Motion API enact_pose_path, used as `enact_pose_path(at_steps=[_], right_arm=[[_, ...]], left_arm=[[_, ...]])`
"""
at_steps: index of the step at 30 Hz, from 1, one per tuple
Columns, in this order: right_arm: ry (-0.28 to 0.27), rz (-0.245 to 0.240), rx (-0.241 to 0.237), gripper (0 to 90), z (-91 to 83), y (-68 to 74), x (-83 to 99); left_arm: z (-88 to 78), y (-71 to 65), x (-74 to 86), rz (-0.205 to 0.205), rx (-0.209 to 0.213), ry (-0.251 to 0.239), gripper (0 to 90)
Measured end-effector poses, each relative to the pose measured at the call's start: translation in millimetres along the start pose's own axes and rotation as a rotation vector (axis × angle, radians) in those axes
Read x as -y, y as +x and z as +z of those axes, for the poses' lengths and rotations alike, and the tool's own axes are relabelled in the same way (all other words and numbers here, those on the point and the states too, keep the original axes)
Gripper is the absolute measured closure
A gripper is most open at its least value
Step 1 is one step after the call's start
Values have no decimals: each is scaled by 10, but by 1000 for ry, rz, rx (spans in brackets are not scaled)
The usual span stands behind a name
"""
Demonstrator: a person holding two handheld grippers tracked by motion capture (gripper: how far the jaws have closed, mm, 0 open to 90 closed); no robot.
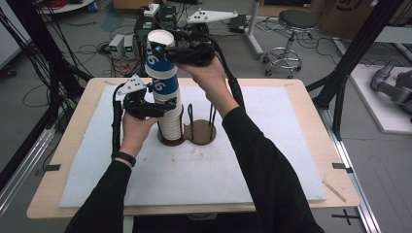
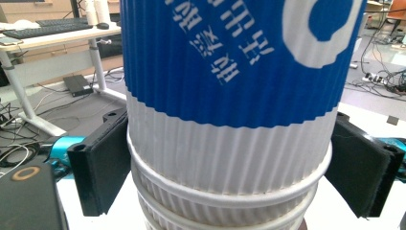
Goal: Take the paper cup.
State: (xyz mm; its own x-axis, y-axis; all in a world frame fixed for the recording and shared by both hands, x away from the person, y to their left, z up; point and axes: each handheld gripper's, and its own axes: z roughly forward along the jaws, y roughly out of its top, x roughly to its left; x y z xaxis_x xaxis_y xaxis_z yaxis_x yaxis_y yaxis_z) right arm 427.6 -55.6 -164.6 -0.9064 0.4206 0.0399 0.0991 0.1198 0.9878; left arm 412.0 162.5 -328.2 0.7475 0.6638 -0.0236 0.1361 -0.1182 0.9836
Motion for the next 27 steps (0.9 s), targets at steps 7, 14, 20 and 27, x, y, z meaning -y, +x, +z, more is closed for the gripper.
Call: enact_pose_path(at_steps=[7, 14, 20, 27], right_arm=[[-33, -21, -2, 308, -99, 52, -115], [-62, -34, -3, 307, -306, 44, -192], [-68, -42, -4, 308, -544, 7, -217], [-74, -39, -13, 308, -772, -9, -193]], left_arm=[[1, 0, 1, -2, 1, -2, 119], [1, 4, 2, -3, 2, -3, 119], [2, 3, 1, -1, -1, -3, 119], [0, -3, -1, 0, -3, -1, 119]])
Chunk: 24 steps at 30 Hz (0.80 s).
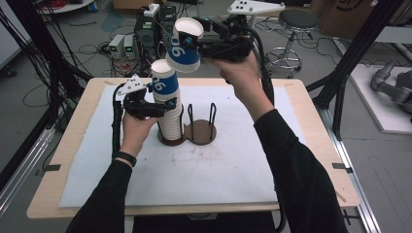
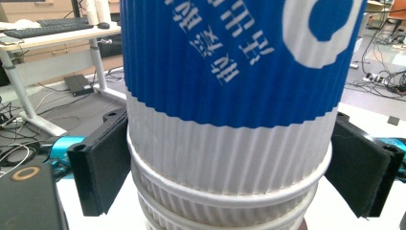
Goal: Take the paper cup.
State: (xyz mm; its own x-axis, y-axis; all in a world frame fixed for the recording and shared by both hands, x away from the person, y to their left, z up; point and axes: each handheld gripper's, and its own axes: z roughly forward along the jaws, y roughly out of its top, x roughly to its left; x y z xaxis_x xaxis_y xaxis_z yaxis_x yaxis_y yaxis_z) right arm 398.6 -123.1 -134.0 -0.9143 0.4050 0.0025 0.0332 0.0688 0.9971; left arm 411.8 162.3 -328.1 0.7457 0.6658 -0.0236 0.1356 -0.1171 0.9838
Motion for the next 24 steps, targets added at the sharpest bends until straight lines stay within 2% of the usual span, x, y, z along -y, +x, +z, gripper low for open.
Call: enact_pose_path(at_steps=[4, 11, 15, 17, 20, 24], right_arm=[[3, -6, 1, 308, -188, 3, 50], [12, -6, 12, 308, -401, -19, 193], [21, 5, 21, 308, -574, -48, 347], [24, 8, 20, 308, -606, -51, 378], [38, 11, 17, 308, -730, -25, 522], [63, 2, 17, 308, -813, 24, 642]], left_arm=[[1, 0, -1, 2, 1, 1, 119], [-4, -3, -4, 3, -4, 6, 119], [-1, -6, -4, 2, -5, 5, 119], [-1, -4, -4, 0, -6, 5, 119], [-3, -4, -4, -1, -6, 6, 119], [-6, -4, -4, -5, -7, 6, 119]])
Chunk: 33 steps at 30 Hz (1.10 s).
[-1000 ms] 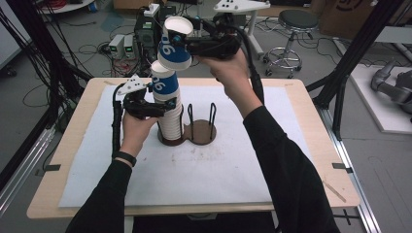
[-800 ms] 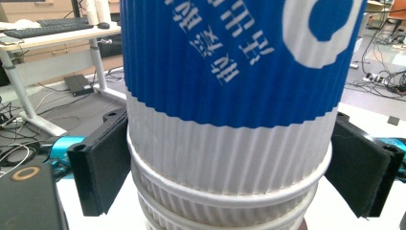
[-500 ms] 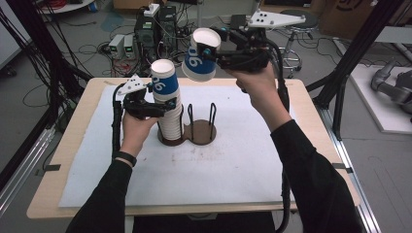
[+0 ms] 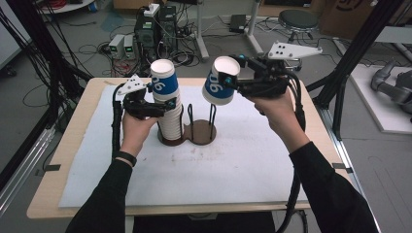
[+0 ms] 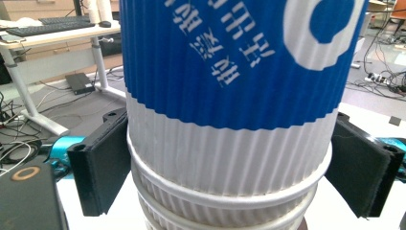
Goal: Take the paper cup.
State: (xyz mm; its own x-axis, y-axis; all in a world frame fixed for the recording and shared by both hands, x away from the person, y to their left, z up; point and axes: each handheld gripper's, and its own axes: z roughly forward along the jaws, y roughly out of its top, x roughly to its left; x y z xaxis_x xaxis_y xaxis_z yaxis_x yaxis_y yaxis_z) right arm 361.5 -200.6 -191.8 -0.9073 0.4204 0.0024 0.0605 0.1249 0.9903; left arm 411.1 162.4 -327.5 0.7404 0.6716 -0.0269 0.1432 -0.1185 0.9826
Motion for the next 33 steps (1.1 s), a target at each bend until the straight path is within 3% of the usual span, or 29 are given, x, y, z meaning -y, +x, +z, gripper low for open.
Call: enact_pose_path(at_steps=[19, 33], right_arm=[[57, 21, -37, 308, -233, 184, 618], [86, 86, -45, 308, -281, 239, 1180]], left_arm=[[8, -15, -2, 1, -5, 2, 119], [11, -9, 1, -3, -7, -1, 118]])
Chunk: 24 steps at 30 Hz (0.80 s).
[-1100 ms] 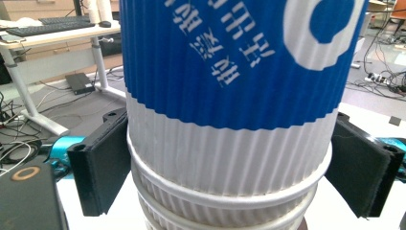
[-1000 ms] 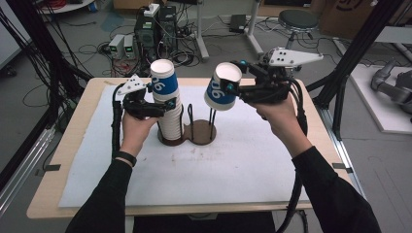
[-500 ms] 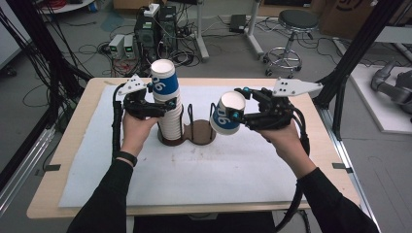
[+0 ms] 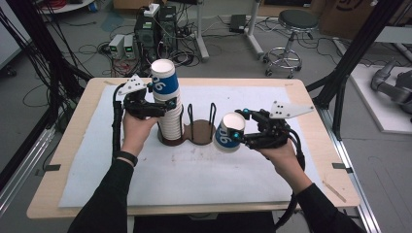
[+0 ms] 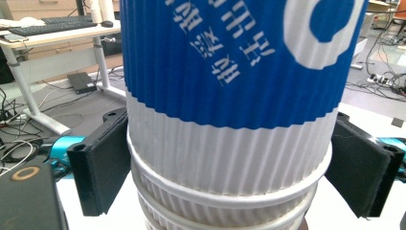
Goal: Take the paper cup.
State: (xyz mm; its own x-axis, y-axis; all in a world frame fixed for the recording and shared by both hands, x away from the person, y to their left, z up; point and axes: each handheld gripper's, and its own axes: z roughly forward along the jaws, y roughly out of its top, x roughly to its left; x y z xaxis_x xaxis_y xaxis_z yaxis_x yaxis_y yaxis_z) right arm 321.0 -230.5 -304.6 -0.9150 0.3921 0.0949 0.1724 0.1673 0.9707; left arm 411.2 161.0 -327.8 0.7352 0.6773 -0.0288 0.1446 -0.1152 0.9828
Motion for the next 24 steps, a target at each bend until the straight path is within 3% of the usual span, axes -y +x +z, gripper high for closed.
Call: enact_pose_path(at_steps=[18, 24], right_arm=[[49, 46, 20, 308, 58, -5, 501], [49, 47, 22, 308, 68, -17, 517]], left_arm=[[0, -6, 0, 4, 3, 0, 118], [-1, -5, 0, 2, 2, 1, 118]])
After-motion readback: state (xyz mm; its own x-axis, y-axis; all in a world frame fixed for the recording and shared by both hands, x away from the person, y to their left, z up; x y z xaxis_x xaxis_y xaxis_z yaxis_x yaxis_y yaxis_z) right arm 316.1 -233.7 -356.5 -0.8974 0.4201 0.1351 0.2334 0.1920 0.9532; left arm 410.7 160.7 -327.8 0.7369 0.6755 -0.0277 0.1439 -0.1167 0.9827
